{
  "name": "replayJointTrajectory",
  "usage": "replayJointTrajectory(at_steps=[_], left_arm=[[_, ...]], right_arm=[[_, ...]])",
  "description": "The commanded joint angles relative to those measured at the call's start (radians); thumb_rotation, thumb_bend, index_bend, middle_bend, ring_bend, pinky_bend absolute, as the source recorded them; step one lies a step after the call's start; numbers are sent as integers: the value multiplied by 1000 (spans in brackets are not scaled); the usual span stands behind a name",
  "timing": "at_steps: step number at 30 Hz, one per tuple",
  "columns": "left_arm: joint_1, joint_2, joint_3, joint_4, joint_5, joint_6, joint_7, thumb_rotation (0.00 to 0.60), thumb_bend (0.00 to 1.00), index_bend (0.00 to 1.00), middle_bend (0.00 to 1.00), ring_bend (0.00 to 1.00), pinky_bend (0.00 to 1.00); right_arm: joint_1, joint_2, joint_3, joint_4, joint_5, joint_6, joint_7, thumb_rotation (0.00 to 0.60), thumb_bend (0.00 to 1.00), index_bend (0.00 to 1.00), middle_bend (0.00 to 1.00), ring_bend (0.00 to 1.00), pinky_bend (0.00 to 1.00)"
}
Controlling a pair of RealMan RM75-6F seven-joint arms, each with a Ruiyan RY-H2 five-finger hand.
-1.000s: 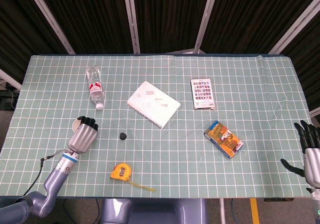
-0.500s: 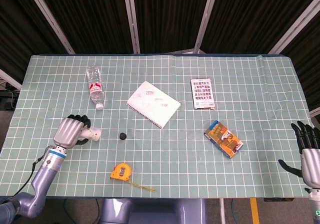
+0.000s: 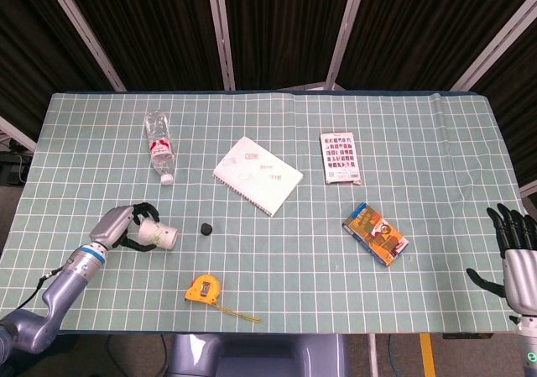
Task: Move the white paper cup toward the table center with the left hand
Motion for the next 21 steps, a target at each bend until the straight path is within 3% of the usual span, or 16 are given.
replayJointTrajectory(at_steps=[1, 4, 9, 12, 14, 21], left_arm=[[-2, -1, 24, 8, 70, 95, 143, 600, 0, 0, 0, 0, 5], [16, -10, 22, -13, 106, 193, 251, 600, 0, 0, 0, 0, 0], [27, 2, 37, -118, 156, 260, 613, 600, 0, 3, 0, 0, 0], [34, -14, 44, -150, 175, 281, 806, 600, 0, 91, 0, 0, 0], [41, -55, 52, -128, 209, 307, 994, 600, 0, 156, 11, 0, 0], [51, -171, 51, -33, 235, 334, 1326, 600, 0, 238, 76, 6, 41]], right_arm=[[-1, 0, 0, 0, 1, 0, 0, 600, 0, 0, 0, 0, 0], [-1, 1, 0, -3, -1, 2, 2, 600, 0, 0, 0, 0, 0], [0, 5, 1, -5, -1, 1, 9, 600, 0, 0, 0, 0, 0], [0, 7, 1, -3, 0, -1, 12, 600, 0, 0, 0, 0, 0], [0, 8, 1, -1, 2, -1, 17, 600, 0, 0, 0, 0, 0], [0, 10, 2, 2, 2, 0, 25, 600, 0, 0, 0, 0, 0]])
